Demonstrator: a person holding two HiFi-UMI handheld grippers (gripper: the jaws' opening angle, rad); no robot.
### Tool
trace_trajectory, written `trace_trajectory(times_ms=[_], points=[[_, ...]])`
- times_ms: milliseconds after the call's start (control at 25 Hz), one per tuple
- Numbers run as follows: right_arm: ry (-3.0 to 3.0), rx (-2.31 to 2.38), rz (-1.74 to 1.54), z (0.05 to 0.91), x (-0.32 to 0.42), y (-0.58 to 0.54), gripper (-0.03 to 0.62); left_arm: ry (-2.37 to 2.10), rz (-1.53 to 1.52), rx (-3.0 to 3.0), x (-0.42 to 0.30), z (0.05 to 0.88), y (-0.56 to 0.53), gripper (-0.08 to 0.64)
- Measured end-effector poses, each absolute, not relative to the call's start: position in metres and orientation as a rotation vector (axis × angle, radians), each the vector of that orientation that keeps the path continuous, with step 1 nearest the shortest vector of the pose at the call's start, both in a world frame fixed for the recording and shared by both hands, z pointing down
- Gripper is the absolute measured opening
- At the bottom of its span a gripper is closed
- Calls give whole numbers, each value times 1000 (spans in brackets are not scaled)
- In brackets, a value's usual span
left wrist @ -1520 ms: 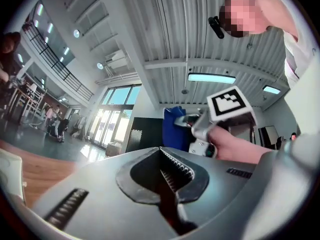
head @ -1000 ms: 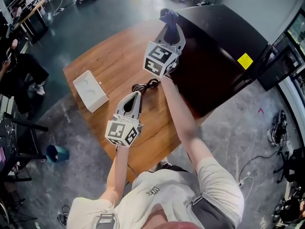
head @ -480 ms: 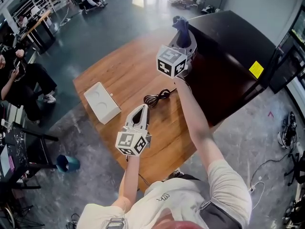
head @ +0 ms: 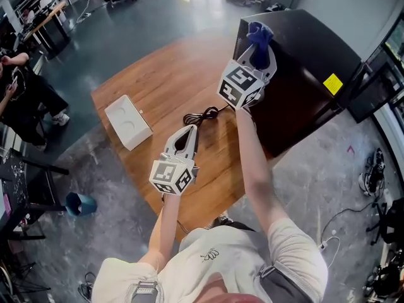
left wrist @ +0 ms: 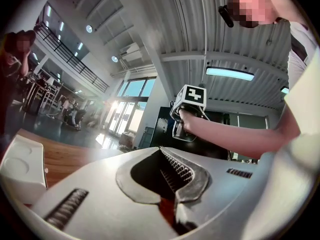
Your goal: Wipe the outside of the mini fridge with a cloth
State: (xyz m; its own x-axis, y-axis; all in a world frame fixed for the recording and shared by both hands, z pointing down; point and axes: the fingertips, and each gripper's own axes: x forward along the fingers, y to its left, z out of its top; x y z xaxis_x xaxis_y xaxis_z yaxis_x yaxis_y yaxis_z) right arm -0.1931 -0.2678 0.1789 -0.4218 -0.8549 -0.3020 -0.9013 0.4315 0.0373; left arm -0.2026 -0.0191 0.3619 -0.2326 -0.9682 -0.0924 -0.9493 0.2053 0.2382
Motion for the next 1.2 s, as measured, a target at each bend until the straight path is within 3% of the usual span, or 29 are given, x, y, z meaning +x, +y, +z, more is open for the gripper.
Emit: trace_trajectory(times_ms=[680, 1200], points=[[2304, -1692, 406, 176, 1, -239, 61, -2214, -375, 2138, -102, 335, -53, 5], [2286, -1768, 493, 187, 68, -229, 61, -2149, -394, 2198, -82, 333, -61, 5]])
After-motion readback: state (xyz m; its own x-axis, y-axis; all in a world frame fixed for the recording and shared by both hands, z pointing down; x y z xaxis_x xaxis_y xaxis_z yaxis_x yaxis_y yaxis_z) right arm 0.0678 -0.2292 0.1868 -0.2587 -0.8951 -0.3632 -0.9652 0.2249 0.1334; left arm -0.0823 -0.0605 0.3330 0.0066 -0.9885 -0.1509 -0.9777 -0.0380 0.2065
